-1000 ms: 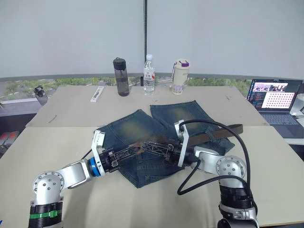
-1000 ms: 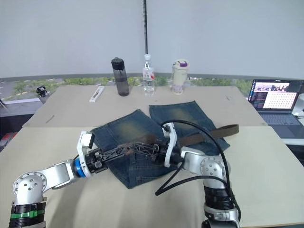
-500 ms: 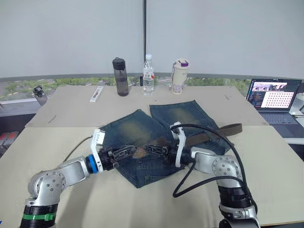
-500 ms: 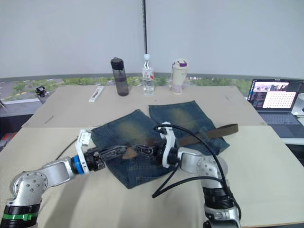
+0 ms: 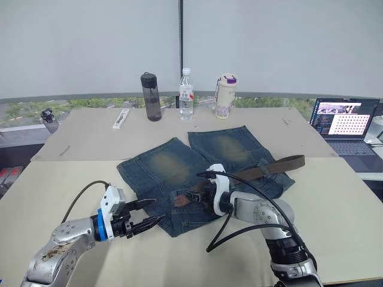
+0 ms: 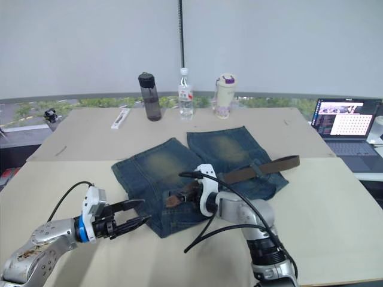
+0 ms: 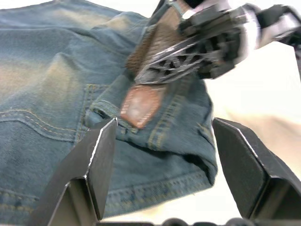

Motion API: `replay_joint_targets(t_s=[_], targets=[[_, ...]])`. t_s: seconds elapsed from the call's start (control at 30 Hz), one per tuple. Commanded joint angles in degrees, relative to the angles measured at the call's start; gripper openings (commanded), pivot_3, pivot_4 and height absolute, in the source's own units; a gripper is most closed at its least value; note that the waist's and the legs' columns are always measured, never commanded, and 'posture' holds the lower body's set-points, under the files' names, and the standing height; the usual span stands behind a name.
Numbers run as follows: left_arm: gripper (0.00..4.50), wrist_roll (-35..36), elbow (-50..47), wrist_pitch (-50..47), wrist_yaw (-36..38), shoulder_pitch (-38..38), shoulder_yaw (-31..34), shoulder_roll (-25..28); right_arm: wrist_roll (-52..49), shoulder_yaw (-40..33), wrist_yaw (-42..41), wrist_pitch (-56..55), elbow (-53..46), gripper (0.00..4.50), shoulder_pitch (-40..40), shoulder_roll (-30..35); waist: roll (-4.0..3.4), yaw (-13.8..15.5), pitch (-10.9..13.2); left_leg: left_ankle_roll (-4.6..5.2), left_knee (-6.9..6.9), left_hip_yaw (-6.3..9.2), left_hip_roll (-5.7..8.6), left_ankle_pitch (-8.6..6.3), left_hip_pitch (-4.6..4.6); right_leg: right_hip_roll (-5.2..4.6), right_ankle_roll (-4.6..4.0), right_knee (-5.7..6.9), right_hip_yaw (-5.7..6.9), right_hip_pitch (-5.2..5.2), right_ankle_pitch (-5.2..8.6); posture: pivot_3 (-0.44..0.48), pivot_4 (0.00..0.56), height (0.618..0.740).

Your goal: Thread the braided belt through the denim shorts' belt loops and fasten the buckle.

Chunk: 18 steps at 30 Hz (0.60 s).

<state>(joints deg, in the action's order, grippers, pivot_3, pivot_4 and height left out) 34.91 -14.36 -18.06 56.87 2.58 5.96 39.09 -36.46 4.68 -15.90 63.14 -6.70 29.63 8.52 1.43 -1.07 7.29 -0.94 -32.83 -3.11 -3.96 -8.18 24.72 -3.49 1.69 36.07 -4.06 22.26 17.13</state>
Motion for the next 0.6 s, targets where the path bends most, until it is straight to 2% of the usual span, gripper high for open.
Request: replay_joint_targets(t_s=[0.03, 0.33, 0.6], targets=[[3.38, -1.3, 1.8, 3.4, 2.6, -0.3, 1.9, 0.7, 3.1, 0.9, 0.8, -1.4, 0.5, 0.00, 1.0, 0.3, 0.00, 0.0, 0.0, 0.02, 0.00, -0.01, 0.00, 0.01, 0.00, 0.00, 0.00, 0.00, 0.00, 0.00, 0.00, 0.000, 0.150, 0.740], [3.38, -2.3, 3.8, 5.5, 4.9, -0.8, 1.7, -0.5, 8.9, 1.4, 1.0, -2.9, 2.0, 0.00, 2.8, 1.6, 0.00, -0.1, 0.0, 0.25, -0.01, 0.00, -0.01, 0.15, -0.01, 0.08, 0.47, 0.03, 0.02, -0.01, -0.25, 0.000, 0.150, 0.740], [3.38, -1.9, 4.2, 6.9, 5.1, -1.7, 2.5, -1.9, 10.9, 2.1, -0.1, -3.8, 4.1, 0.00, 3.5, 0.6, 0.00, 0.0, 0.0, 0.26, -0.05, 0.00, -0.01, 0.16, -0.02, 0.11, 0.51, 0.07, 0.04, -0.03, -0.27, 0.000, 0.150, 0.740]])
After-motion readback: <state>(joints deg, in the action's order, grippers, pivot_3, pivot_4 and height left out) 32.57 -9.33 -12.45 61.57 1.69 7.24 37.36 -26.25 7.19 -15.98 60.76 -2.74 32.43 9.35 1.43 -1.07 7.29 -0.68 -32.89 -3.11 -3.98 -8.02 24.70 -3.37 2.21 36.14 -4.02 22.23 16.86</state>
